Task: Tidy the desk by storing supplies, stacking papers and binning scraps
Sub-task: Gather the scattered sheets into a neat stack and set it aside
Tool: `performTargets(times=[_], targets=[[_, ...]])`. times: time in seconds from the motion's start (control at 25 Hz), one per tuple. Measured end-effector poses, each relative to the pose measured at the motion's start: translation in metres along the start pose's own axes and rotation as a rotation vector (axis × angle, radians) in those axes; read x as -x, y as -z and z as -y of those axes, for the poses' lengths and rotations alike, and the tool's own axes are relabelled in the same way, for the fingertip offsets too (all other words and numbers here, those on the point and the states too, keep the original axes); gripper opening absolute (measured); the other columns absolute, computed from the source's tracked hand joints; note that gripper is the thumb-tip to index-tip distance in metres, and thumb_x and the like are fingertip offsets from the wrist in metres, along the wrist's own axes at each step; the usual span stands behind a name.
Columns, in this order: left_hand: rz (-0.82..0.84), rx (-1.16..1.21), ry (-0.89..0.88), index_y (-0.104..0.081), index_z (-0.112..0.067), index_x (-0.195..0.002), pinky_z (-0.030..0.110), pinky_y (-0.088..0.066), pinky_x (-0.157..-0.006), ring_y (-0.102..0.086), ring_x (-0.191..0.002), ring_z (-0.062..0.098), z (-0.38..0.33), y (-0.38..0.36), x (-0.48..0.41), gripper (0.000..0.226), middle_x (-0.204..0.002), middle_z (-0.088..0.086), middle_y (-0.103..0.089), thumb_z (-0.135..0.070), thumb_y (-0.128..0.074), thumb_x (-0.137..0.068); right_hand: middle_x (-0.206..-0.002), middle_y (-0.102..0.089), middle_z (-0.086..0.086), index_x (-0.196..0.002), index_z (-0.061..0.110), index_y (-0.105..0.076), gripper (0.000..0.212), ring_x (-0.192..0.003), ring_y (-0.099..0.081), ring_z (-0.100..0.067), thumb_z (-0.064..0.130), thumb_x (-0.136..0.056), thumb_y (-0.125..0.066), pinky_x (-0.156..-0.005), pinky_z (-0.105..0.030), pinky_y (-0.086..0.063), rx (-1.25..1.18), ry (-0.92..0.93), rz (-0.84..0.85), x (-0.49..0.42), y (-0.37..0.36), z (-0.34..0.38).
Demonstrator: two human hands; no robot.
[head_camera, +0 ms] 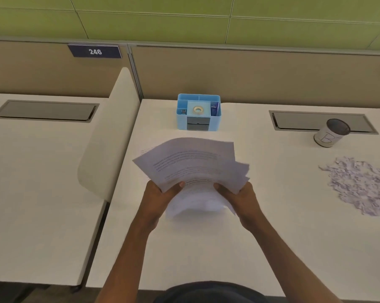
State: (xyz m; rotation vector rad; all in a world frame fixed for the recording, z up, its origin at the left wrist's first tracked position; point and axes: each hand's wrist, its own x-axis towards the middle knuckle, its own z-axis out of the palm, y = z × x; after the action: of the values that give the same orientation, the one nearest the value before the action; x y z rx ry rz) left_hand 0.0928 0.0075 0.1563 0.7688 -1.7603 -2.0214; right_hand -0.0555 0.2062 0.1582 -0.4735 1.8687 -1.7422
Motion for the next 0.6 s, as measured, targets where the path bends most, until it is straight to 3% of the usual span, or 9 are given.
performTargets(times=[0.08,0.2,0.44,0.6], targets=[[-0.015,0.008,0.005,-0.07,-0.021,-0.135,0.046,-0.06,-0.102,-0.072,-0.121,0.021,0.005,-0.004,-0.001,0.047,-0.127,-0.001,-0.078,-0.024,-0.085,-0.09,-0.111,-0.076,-0.001,-0.118,0.019,-0.071,0.031,-0.105,-0.071,-0.019,0.017,-0.088,-0.078,-0.09,-0.035,-0.059,0.0,-0.033,0.04,0.002,-0.004,-0.005],[-0.064,0.029,0.014,-0.072,-0.025,-0.128,0.042,-0.061,-0.1,-0.074,-0.116,0.02,0.006,-0.009,-0.002,0.034,-0.119,-0.004,-0.08,-0.016,-0.08,-0.095,-0.11,-0.077,0.001,-0.117,0.019,-0.071,0.031,-0.105,-0.071,-0.021,0.019,-0.087,-0.079,-0.09,-0.034,-0.06,-0.024,-0.07,0.014,0.004,-0.007,-0.006],[-0.036,0.049,-0.041,-0.079,-0.025,-0.118,0.042,-0.063,-0.095,-0.076,-0.111,0.024,-0.012,-0.001,0.002,0.035,-0.117,0.003,-0.081,-0.02,-0.089,-0.085,-0.119,-0.073,-0.002,-0.128,0.017,-0.065,0.044,-0.111,-0.07,-0.021,0.012,-0.086,-0.079,-0.093,-0.038,-0.058,-0.104,0.0,0.06,0.006,-0.004,0.006],[0.016,0.055,-0.048,-0.077,-0.016,-0.119,0.037,-0.063,-0.086,-0.078,-0.104,0.025,-0.02,0.0,0.001,0.035,-0.113,0.006,-0.082,-0.023,-0.08,-0.085,-0.122,-0.072,-0.004,-0.131,0.017,-0.062,0.046,-0.114,-0.069,-0.022,0.013,-0.088,-0.077,-0.093,-0.038,-0.058,-0.106,0.018,0.104,0.004,-0.007,0.005]])
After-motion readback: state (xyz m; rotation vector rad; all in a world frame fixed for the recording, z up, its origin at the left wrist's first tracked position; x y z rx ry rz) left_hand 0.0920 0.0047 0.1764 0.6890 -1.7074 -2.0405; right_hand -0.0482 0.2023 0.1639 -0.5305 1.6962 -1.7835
